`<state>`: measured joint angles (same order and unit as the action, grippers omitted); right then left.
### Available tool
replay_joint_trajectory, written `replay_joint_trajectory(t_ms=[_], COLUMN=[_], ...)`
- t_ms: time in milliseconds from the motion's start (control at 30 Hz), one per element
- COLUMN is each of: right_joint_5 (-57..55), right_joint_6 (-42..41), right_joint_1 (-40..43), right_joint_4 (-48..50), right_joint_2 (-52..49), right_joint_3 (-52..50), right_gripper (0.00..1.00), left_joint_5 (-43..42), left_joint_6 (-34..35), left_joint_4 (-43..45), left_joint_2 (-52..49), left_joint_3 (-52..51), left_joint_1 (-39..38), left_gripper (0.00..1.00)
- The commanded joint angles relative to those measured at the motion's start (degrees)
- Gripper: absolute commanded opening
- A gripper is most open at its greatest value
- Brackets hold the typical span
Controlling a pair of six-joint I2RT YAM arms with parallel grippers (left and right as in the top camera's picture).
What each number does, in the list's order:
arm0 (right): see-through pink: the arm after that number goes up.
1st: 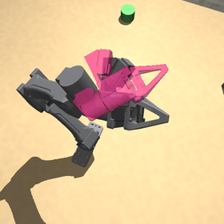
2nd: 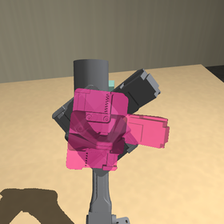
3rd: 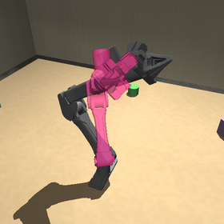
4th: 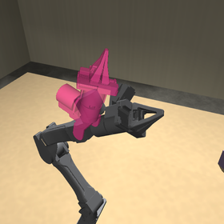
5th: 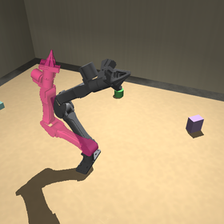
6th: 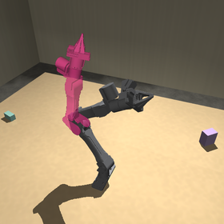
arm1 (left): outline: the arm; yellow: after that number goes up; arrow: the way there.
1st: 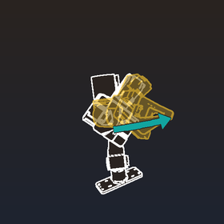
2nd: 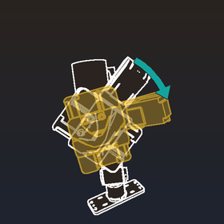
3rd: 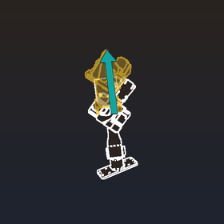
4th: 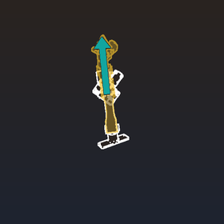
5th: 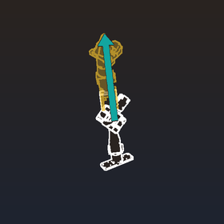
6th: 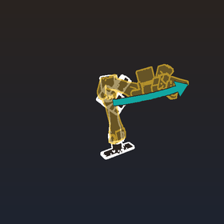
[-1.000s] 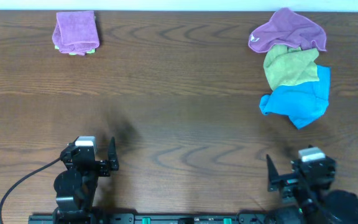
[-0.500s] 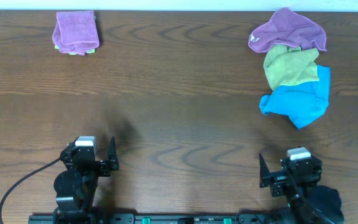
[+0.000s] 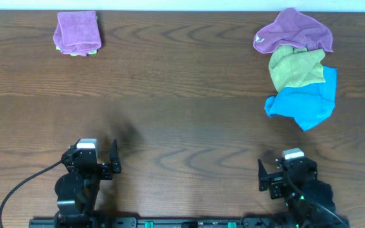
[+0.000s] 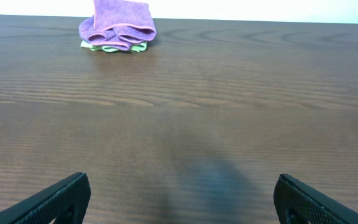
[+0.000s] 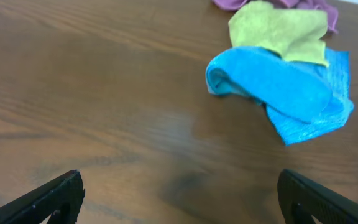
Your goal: Fold the cloth
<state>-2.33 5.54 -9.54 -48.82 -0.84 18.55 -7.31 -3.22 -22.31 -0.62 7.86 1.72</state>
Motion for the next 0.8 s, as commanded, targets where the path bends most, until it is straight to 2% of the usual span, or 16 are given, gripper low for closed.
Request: replay_joint_trajectory(t_ms=[0,767], right_joint_5=[0.28,1.29], right_joint_6=[0.7,0.52], right_joint_1=[0.48,0.48], right_joint_4=[0.07,-0.24], right_joint_2=[0.52,0.52], right_joint_3=[-2.03,-7.43], right_gripper=[0.99,0.99], left_joint_5=[0.0,0.0], left_joint_6=[0.2,0.2], left_joint_4=[-0.15,-0.15], left_joint_2=[0.37,0.37], left_joint_3=[-1.22,-1.22], left_joint_1=[-0.24,-0.24], left_gripper=[0.96,0.95])
